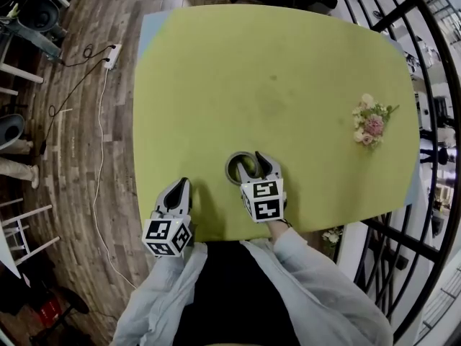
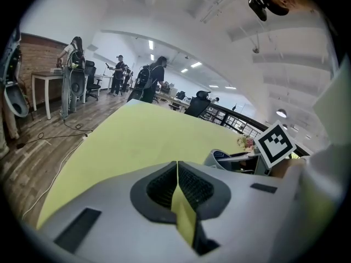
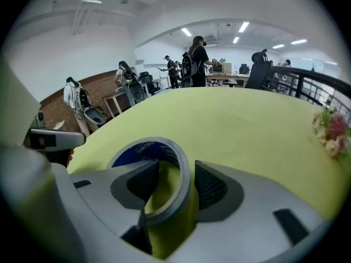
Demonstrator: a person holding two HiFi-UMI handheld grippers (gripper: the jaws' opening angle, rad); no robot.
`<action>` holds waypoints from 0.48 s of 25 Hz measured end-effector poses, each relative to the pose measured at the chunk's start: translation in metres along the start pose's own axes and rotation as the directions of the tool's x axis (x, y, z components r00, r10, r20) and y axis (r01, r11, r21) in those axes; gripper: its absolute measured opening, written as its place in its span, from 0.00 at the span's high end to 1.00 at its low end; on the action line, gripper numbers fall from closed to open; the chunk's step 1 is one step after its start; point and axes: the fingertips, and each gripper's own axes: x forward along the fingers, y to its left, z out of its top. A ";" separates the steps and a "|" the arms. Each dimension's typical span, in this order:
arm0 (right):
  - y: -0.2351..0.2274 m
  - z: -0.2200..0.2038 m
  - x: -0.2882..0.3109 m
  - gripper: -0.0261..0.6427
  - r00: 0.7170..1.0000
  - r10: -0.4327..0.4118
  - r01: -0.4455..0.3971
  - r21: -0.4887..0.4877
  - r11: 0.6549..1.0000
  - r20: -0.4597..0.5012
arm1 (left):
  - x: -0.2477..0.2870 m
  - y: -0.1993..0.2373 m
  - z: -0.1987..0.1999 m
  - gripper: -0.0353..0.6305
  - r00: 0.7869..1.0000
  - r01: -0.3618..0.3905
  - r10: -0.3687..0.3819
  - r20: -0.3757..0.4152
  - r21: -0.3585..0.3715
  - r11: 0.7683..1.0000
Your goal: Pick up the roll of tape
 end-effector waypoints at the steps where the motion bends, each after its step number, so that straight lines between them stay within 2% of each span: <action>1: 0.001 0.000 0.000 0.66 1.000 -0.004 0.004 -0.010 1.000 -0.003 | 0.000 0.001 0.000 0.92 1.000 -0.002 0.002 -0.001 -0.002 1.000; 4: 0.001 0.000 0.001 0.69 1.000 -0.016 0.016 -0.020 1.000 -0.009 | 0.000 0.001 0.000 0.92 1.000 -0.004 0.004 0.000 -0.009 1.000; 6: -0.002 0.000 0.002 0.77 1.000 -0.021 0.020 -0.020 1.000 -0.012 | 0.000 0.000 0.000 0.92 1.000 -0.003 0.003 0.001 -0.010 1.000; 12: -0.005 0.000 -0.003 0.79 1.000 -0.026 0.026 -0.004 1.000 0.004 | -0.003 0.000 0.002 0.91 1.000 -0.005 0.005 0.013 -0.007 1.000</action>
